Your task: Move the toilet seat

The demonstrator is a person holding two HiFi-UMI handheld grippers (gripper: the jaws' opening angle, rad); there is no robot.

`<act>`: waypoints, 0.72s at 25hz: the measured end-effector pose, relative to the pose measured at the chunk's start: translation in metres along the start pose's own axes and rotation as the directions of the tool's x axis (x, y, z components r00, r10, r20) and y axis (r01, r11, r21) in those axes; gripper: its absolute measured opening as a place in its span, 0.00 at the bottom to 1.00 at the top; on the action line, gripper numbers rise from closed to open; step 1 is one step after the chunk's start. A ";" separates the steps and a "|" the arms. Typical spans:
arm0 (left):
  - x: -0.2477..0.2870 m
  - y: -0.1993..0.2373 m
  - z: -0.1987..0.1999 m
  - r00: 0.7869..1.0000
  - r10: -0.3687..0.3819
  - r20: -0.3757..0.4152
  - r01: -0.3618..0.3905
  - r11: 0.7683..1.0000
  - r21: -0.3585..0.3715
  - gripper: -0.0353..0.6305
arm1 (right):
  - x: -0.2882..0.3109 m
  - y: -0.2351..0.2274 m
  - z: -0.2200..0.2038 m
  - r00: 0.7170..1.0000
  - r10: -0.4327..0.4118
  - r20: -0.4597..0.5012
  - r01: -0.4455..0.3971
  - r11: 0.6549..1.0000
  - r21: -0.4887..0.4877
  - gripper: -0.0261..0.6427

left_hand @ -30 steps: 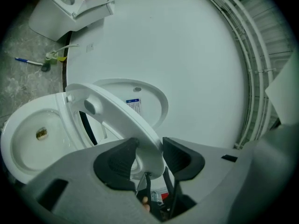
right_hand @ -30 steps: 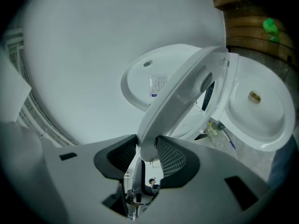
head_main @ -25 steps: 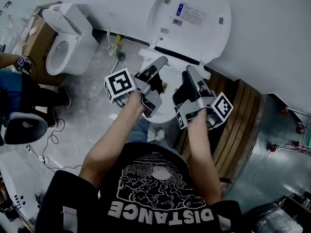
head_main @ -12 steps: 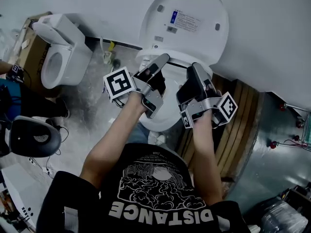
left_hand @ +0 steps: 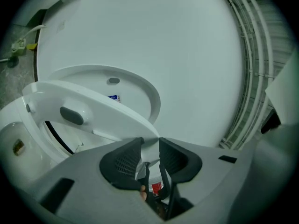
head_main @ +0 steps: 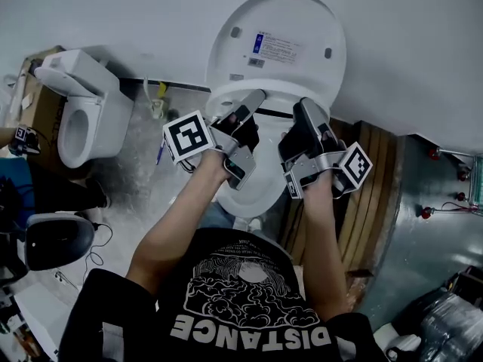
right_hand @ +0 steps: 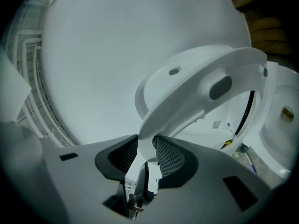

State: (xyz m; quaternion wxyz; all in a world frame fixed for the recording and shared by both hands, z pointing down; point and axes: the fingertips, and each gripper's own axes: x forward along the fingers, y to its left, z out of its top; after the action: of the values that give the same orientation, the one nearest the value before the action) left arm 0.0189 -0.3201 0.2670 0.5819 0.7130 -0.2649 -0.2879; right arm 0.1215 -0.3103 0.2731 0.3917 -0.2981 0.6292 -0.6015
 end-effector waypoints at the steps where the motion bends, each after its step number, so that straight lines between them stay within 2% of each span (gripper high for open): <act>1: 0.002 0.001 0.002 1.000 0.002 -0.012 -0.002 1.000 0.002 0.24 | 0.002 0.000 0.002 1.000 0.000 0.009 0.000 1.000 -0.007 0.24; 6: 0.015 0.000 0.010 0.998 -0.003 -0.061 0.005 1.000 0.025 0.21 | 0.013 0.001 0.010 0.998 -0.022 0.051 0.025 0.997 -0.066 0.23; 8: 0.020 0.000 0.015 0.997 -0.003 -0.078 0.006 0.999 0.039 0.20 | 0.020 -0.002 0.013 0.997 -0.049 0.060 0.055 0.993 -0.103 0.18; 13: 0.032 0.003 0.021 0.991 -0.017 -0.135 0.023 0.999 0.042 0.18 | 0.030 -0.007 0.021 0.993 -0.074 0.097 0.087 0.986 -0.142 0.15; 18: 0.045 0.006 0.029 0.988 0.005 -0.154 0.008 0.997 0.082 0.16 | 0.040 -0.006 0.033 0.989 -0.088 0.122 0.110 0.977 -0.181 0.13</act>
State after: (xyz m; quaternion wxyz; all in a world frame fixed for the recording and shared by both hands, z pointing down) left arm 0.0294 -0.3728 0.2641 0.5705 0.7567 -0.2302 -0.2211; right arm 0.1281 -0.3624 0.2745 0.3664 -0.3983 0.6441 -0.5405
